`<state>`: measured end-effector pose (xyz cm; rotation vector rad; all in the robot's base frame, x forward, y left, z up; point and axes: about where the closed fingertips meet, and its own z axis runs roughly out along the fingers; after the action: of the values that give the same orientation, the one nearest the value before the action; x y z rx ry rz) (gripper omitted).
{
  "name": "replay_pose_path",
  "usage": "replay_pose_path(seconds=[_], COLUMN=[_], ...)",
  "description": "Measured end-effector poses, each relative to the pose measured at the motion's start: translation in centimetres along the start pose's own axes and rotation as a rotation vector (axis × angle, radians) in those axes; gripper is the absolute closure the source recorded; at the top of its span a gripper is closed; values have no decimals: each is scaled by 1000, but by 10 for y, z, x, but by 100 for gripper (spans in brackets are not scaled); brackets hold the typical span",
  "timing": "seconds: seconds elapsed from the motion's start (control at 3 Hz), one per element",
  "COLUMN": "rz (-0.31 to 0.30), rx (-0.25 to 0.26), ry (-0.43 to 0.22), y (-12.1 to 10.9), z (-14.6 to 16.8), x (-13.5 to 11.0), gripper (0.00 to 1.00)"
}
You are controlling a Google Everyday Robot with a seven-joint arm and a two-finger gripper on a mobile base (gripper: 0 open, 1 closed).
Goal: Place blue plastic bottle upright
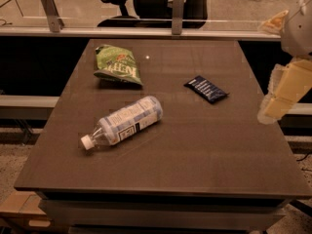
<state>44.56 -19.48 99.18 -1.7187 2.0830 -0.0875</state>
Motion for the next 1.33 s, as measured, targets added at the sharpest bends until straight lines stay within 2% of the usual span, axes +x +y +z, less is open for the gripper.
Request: replay_pose_path(seconds=[0.33, 0.67, 1.0, 1.33], rz=[-41, -62, -94, -158], rx=[-7, 12, 27, 27], ry=[-86, -115, -79, 9], y=[-4, -9, -8, 0], z=[24, 54, 81, 113], x=[-19, -38, -56, -78], gripper=[0, 0, 0, 0])
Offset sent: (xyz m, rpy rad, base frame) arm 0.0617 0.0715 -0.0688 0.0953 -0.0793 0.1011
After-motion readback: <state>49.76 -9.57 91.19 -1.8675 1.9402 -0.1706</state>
